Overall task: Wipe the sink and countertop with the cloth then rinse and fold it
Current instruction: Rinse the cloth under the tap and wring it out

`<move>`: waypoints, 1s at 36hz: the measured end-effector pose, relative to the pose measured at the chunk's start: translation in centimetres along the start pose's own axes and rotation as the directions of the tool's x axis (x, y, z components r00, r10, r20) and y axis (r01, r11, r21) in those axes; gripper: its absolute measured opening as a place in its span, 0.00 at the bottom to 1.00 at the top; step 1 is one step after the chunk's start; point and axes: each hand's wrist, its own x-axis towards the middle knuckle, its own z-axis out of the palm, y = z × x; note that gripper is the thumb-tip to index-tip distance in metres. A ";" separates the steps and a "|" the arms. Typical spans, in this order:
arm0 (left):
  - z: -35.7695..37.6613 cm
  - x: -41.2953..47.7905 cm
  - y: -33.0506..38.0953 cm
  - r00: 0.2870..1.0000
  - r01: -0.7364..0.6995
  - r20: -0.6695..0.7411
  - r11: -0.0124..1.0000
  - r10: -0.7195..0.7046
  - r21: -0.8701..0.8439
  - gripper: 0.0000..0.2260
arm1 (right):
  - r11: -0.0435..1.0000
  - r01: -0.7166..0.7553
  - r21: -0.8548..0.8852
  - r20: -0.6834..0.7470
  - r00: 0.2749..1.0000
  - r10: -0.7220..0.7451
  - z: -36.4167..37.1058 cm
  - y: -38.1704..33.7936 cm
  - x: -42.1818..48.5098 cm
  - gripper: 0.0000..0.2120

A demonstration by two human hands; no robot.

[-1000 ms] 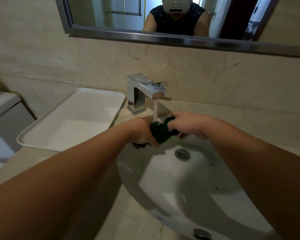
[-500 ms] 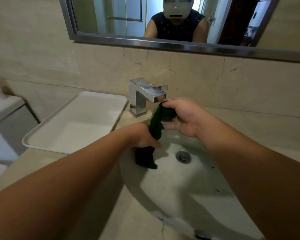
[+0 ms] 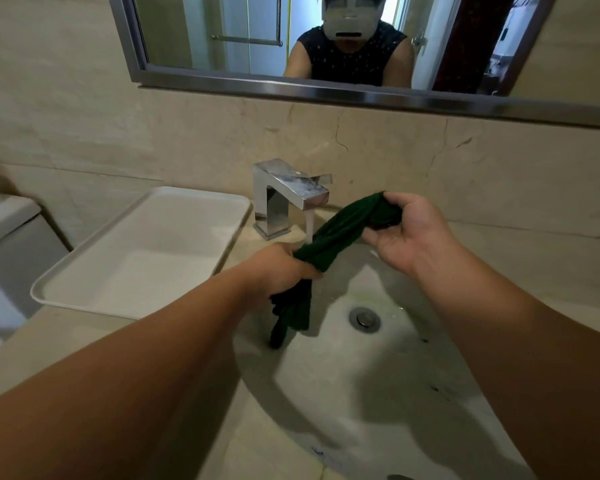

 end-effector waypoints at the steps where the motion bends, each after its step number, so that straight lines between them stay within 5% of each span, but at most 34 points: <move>1: 0.1 0.0 0.1 1.000 0.002 -0.021 0.994 -0.004 -0.105 0.15 | 1.000 -0.005 -0.013 -0.030 1.000 0.005 -0.3 0.0 0.0 0.09; 4: 0.2 0.3 0.4 0.998 -0.020 -0.062 0.914 -0.006 -0.405 0.11 | 0.960 -0.096 -0.263 -0.114 0.991 0.068 -1.4 0.6 -0.1 0.10; 8: 0.6 -0.4 1.0 0.995 -0.094 -0.082 0.805 0.056 -0.586 0.11 | 0.701 -0.243 -0.670 -0.123 0.968 0.218 -3.4 2.5 -0.4 0.10; 13: 0.9 -0.6 1.1 0.995 -0.104 -0.070 0.799 0.078 -0.592 0.12 | 0.247 -0.076 -0.966 -0.013 0.969 0.248 -4.5 4.0 -0.5 0.10; 15: 1.0 -0.5 1.0 0.996 -0.092 -0.063 0.800 0.068 -0.593 0.13 | 0.141 0.007 -0.990 0.036 0.978 0.203 -4.1 4.1 -0.7 0.10; 17: 1.0 -0.6 1.0 0.997 -0.081 -0.045 0.800 0.068 -0.594 0.14 | 0.222 0.060 -0.973 0.091 0.987 0.134 -3.5 4.2 -0.6 0.12; 21: 1.0 -0.7 1.1 0.997 -0.082 -0.039 0.822 0.073 -0.563 0.13 | 0.660 0.073 -0.747 0.182 0.978 0.098 -2.1 4.6 -0.5 0.15; 23: 1.0 -0.6 1.3 0.996 -0.087 -0.058 0.842 0.066 -0.533 0.12 | 0.762 0.064 -0.644 0.217 0.971 0.102 -1.3 5.0 -0.9 0.15; 28: 1.4 -1.1 1.6 0.999 -0.043 -0.012 0.878 0.042 -0.477 0.12 | 0.737 0.066 -0.672 0.257 0.955 0.149 0.3 6.2 -1.7 0.13; 33: 0.6 -1.4 1.0 0.998 -0.012 0.048 0.915 0.035 -0.404 0.23 | 0.705 0.091 -0.703 0.206 0.975 0.079 0.8 7.0 -1.3 0.07; 36: 0.3 -1.1 0.6 0.999 -0.001 0.035 0.914 0.017 -0.407 0.17 | 0.725 0.087 -0.683 0.170 0.984 0.043 0.8 7.0 -0.9 0.07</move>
